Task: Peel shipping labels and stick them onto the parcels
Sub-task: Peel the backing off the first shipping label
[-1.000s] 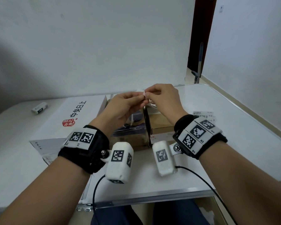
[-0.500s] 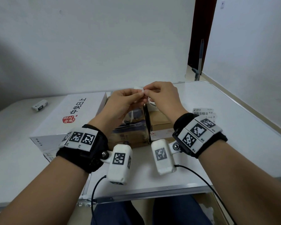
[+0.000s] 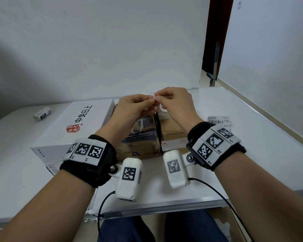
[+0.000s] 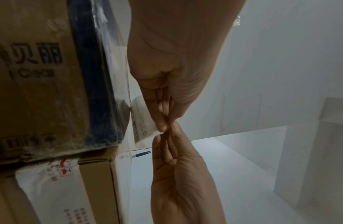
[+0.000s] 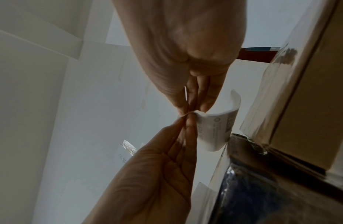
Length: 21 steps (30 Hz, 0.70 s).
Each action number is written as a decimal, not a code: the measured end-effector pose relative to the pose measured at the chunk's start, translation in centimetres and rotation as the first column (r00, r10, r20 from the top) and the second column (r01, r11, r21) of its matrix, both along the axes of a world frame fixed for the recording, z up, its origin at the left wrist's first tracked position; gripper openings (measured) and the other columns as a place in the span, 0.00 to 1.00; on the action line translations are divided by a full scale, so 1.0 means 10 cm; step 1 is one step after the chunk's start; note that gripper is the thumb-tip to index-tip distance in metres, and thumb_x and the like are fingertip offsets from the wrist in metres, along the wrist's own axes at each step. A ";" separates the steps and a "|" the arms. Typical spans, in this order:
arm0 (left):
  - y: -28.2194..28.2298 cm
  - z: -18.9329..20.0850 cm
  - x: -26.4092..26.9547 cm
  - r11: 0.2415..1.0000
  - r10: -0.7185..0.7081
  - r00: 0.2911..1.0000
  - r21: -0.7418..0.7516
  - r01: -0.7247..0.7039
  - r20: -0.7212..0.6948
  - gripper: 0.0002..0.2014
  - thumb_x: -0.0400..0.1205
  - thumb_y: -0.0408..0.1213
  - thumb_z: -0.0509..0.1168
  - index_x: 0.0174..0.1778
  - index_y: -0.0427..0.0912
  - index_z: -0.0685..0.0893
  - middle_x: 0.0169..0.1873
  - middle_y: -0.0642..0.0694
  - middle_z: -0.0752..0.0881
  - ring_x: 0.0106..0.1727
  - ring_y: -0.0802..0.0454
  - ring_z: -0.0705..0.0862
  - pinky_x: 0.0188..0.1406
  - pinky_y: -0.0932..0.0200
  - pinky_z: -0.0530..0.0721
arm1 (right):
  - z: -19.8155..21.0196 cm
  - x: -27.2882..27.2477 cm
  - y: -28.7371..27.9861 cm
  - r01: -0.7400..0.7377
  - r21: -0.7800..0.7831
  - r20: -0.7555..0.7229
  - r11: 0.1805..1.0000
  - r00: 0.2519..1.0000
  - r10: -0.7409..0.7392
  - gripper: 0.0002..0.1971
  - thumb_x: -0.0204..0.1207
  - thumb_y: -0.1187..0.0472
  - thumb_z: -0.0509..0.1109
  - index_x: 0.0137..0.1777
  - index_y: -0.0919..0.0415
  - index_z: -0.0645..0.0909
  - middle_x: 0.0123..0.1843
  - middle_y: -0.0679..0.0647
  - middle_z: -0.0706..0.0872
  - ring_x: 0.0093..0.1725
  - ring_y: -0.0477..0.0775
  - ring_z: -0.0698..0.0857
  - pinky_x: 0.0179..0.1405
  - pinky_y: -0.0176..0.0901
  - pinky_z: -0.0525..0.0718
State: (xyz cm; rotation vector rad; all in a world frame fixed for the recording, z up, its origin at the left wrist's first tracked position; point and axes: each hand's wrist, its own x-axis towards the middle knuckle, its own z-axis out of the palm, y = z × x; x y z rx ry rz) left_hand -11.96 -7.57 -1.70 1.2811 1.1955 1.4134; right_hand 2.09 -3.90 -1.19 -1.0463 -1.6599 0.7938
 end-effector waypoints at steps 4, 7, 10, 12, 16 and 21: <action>-0.01 0.01 0.03 1.000 0.024 1.000 0.008 -0.024 -0.004 0.10 0.82 0.28 0.66 0.56 0.26 0.85 0.48 0.31 0.89 0.46 0.46 0.88 0.56 0.55 0.88 | 0.00 0.00 0.00 -0.003 -0.012 -0.008 1.000 1.000 0.003 0.07 0.77 0.61 0.72 0.52 0.57 0.89 0.45 0.48 0.89 0.45 0.44 0.87 0.58 0.45 0.87; -0.03 0.01 0.04 0.999 0.043 0.999 0.010 -0.043 -0.013 0.11 0.82 0.29 0.66 0.56 0.26 0.85 0.50 0.29 0.88 0.46 0.45 0.88 0.57 0.52 0.87 | 0.00 0.00 -0.01 -0.006 -0.018 -0.015 1.000 1.000 0.006 0.07 0.76 0.61 0.73 0.51 0.57 0.89 0.44 0.48 0.89 0.46 0.44 0.87 0.58 0.47 0.87; -0.04 0.02 0.06 0.998 0.062 0.998 0.015 -0.061 -0.021 0.11 0.82 0.29 0.66 0.56 0.25 0.84 0.50 0.28 0.88 0.46 0.44 0.88 0.57 0.50 0.87 | 0.00 -0.01 -0.01 -0.011 -0.015 -0.019 1.000 1.000 0.010 0.06 0.76 0.60 0.73 0.50 0.56 0.89 0.43 0.48 0.89 0.46 0.45 0.87 0.57 0.48 0.88; -0.05 0.02 0.07 0.998 0.067 0.997 0.015 -0.067 -0.032 0.11 0.82 0.29 0.66 0.56 0.25 0.85 0.50 0.28 0.88 0.47 0.44 0.88 0.57 0.49 0.87 | 0.01 -0.01 -0.01 -0.001 -0.022 -0.013 1.000 1.000 0.001 0.05 0.75 0.58 0.74 0.49 0.55 0.87 0.43 0.49 0.90 0.45 0.47 0.88 0.55 0.48 0.88; -0.05 0.03 0.06 0.995 0.097 0.993 0.017 -0.096 -0.062 0.11 0.83 0.31 0.66 0.55 0.26 0.85 0.46 0.32 0.89 0.45 0.46 0.89 0.56 0.49 0.88 | 0.02 0.00 -0.03 -0.008 -0.041 -0.026 0.999 1.000 0.007 0.04 0.74 0.57 0.75 0.45 0.56 0.87 0.43 0.50 0.90 0.47 0.49 0.89 0.55 0.49 0.88; -0.05 0.05 0.07 0.992 0.128 0.986 0.029 -0.125 -0.110 0.11 0.82 0.33 0.67 0.53 0.27 0.86 0.43 0.33 0.90 0.42 0.48 0.89 0.53 0.52 0.89 | 0.03 0.01 -0.05 -0.053 -0.054 -0.053 0.997 0.997 0.050 0.09 0.71 0.53 0.77 0.46 0.57 0.89 0.43 0.50 0.92 0.48 0.48 0.90 0.56 0.50 0.88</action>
